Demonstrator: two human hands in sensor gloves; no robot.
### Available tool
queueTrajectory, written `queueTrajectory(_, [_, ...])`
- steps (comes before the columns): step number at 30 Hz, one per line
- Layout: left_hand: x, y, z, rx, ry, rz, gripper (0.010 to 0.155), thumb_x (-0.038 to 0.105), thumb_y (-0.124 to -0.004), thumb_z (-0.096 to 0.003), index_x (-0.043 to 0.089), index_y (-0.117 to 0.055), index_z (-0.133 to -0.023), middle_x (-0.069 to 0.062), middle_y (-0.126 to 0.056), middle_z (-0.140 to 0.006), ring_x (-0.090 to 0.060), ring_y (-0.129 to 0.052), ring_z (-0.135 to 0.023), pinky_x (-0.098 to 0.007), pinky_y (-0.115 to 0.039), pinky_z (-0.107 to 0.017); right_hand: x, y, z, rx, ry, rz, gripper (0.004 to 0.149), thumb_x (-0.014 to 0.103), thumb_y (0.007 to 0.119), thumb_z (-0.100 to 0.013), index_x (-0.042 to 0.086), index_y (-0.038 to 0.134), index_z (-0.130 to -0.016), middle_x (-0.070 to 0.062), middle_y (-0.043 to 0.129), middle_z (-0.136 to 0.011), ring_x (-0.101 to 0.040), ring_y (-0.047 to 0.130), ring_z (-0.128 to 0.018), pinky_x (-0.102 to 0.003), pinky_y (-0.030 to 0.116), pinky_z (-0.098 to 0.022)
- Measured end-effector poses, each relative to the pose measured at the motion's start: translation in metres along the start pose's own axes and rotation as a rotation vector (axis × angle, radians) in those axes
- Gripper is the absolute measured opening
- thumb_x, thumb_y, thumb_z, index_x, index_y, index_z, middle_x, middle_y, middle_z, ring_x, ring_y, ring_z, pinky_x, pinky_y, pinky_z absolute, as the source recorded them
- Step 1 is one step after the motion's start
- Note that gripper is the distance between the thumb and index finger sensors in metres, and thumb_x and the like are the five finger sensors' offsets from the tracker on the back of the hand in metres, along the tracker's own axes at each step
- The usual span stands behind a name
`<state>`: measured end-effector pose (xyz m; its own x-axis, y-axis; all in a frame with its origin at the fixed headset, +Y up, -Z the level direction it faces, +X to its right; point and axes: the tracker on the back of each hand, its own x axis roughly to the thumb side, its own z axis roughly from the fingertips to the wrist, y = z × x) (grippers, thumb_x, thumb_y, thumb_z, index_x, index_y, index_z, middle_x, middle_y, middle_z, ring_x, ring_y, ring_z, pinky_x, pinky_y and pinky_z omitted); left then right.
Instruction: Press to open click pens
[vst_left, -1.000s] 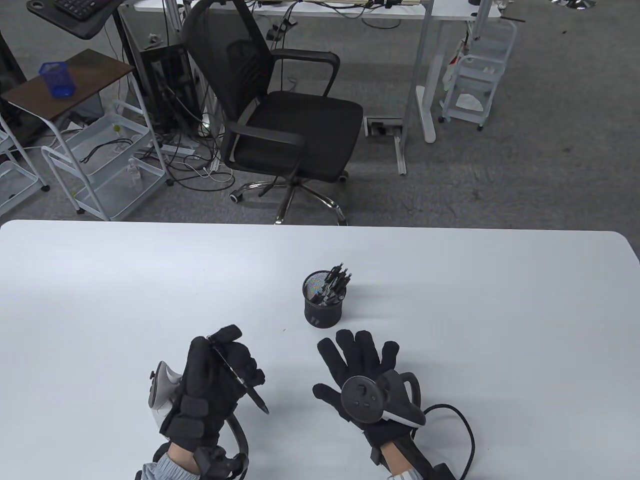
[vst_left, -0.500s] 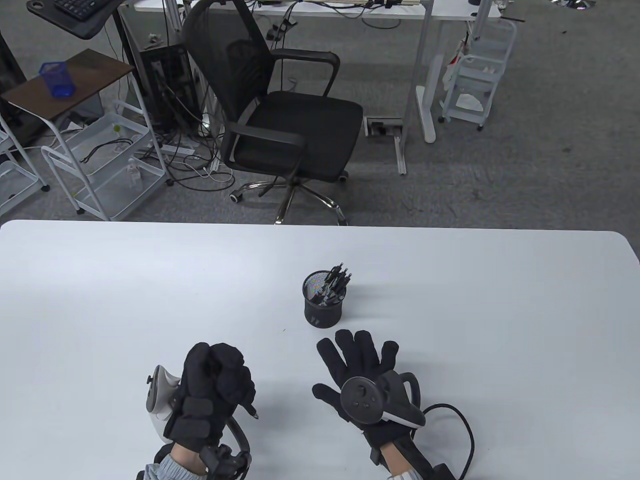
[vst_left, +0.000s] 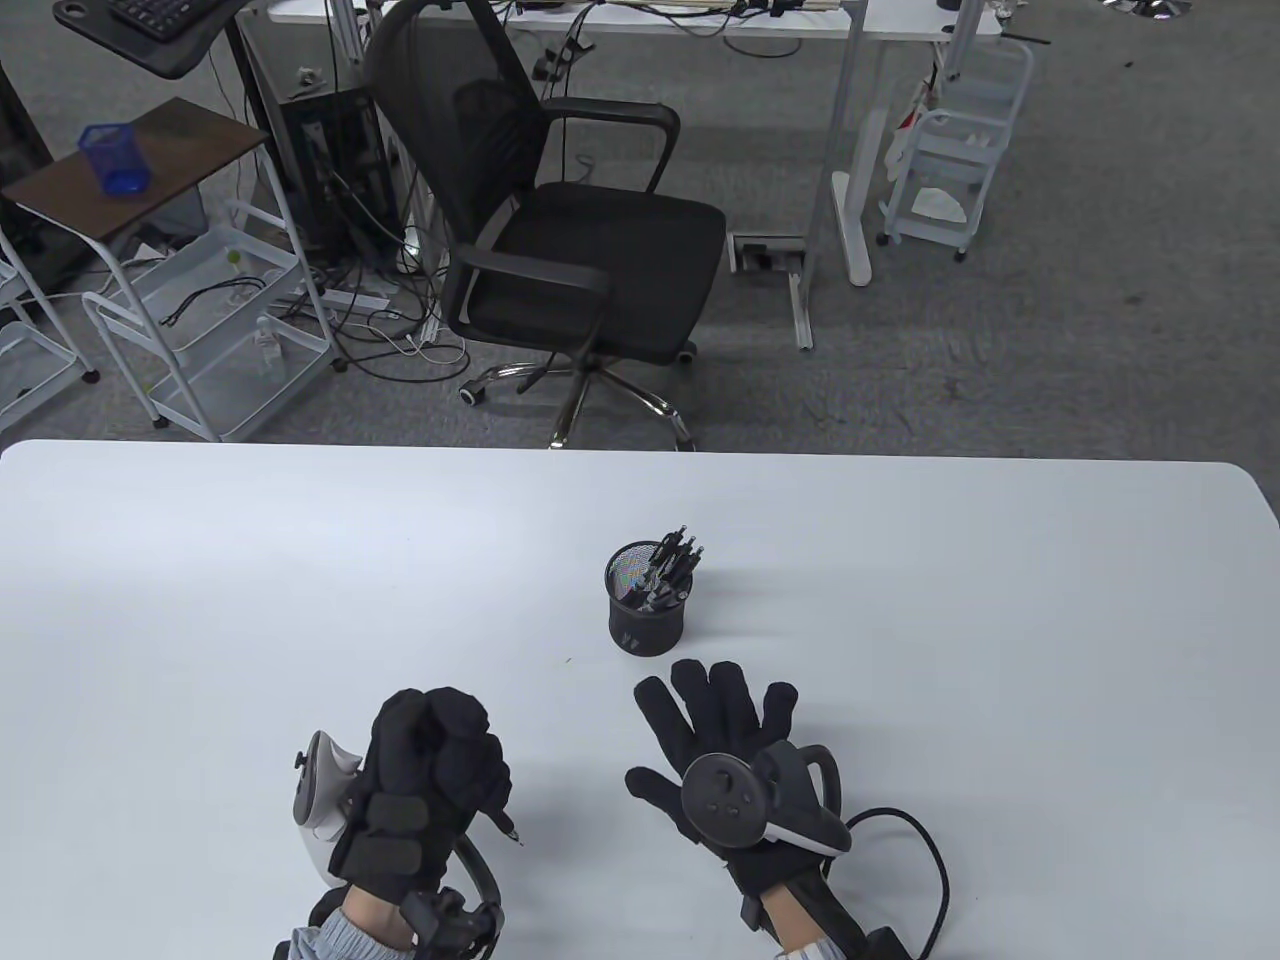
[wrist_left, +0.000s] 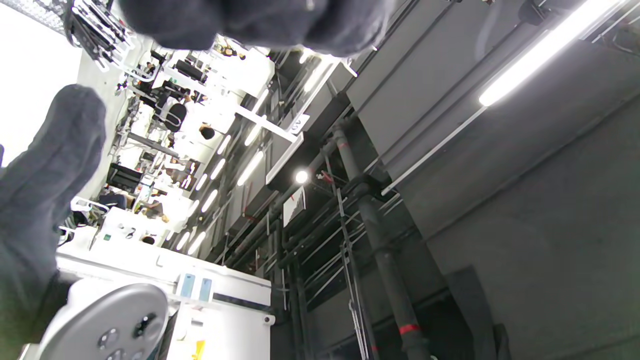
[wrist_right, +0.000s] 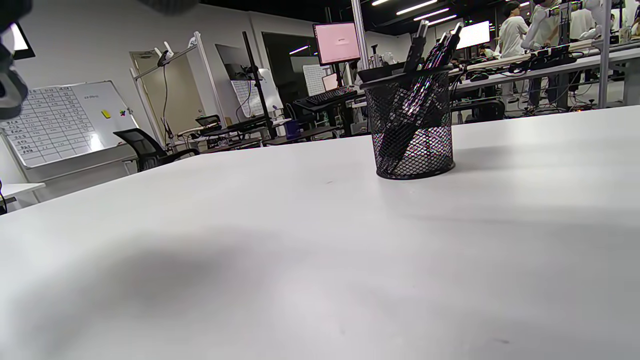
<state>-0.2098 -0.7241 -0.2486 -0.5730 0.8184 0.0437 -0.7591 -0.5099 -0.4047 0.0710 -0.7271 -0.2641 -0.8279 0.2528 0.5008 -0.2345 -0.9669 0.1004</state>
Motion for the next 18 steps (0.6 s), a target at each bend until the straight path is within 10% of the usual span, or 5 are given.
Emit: queueTrajectory(18, [-0.0003,0.0007,0.0001,0.018,0.011,0.028,0.063,0.06,-0.031,-0.0682,0.017,-0.07,-0.093,0.013,-0.085,-0.055,-0.007,-0.089,-0.044,-0.031,-0.087,-0.043,0.0013,-0.0013,0.0007,0.006,-0.001,0.005,0.075,0.053,0.053,-0.065,0.016,0.025,-0.123,-0.03,0.016,-0.127,-0.064,0.019,-0.11,-0.085,0.006,-0.061])
